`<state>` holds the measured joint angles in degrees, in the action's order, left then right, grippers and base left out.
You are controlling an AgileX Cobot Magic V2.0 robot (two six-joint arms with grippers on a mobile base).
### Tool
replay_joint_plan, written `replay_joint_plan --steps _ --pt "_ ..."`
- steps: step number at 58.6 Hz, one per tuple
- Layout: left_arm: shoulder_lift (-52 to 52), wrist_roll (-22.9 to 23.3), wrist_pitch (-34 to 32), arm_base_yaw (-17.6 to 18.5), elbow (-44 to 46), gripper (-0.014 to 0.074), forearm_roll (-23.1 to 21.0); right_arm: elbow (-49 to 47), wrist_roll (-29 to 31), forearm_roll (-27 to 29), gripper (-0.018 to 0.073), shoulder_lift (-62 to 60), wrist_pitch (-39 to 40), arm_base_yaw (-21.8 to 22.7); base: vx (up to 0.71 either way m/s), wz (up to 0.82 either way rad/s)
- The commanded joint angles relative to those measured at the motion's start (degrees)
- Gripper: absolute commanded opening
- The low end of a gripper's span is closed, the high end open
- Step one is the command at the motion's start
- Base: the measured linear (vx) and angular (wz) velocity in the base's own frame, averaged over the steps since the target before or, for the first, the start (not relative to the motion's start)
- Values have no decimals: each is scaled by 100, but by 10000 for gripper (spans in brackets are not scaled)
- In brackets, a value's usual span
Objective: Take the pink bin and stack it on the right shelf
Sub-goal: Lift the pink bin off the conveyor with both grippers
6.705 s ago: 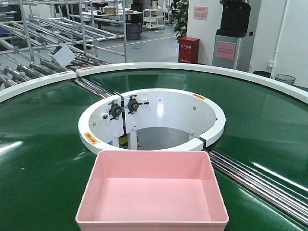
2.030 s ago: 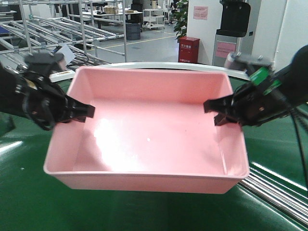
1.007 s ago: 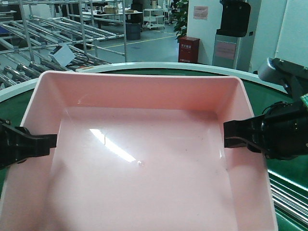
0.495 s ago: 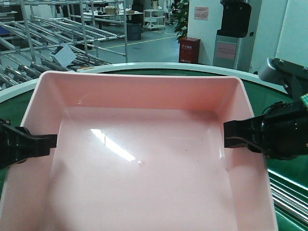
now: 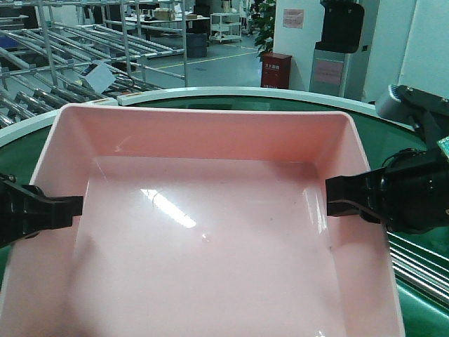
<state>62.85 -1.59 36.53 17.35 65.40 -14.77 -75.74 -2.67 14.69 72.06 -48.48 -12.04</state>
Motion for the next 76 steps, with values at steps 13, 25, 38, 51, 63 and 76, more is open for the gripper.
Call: replay_joint_plan --steps 13,25,38,51,63,76 --pt "-161 -80 -480 -136 172 -1 586 -174 50 -825 -8 -193 520 226 -26 -8" --pt "-161 -80 -480 -136 172 -1 586 -174 50 -825 -8 -193 520 226 -28 -6" --pt "-161 -80 -480 -136 172 -1 586 -174 50 -825 -8 -193 520 226 -28 -13" --pt "-167 -80 -480 -136 172 -1 586 -174 50 -825 -8 -193 520 226 -26 -37" --pt "-167 -80 -480 -136 172 -1 586 -174 50 -825 -8 -193 520 226 -20 -63" --pt "-167 -80 -475 -136 172 -1 586 -174 50 -825 -8 -193 515 226 -15 -80"
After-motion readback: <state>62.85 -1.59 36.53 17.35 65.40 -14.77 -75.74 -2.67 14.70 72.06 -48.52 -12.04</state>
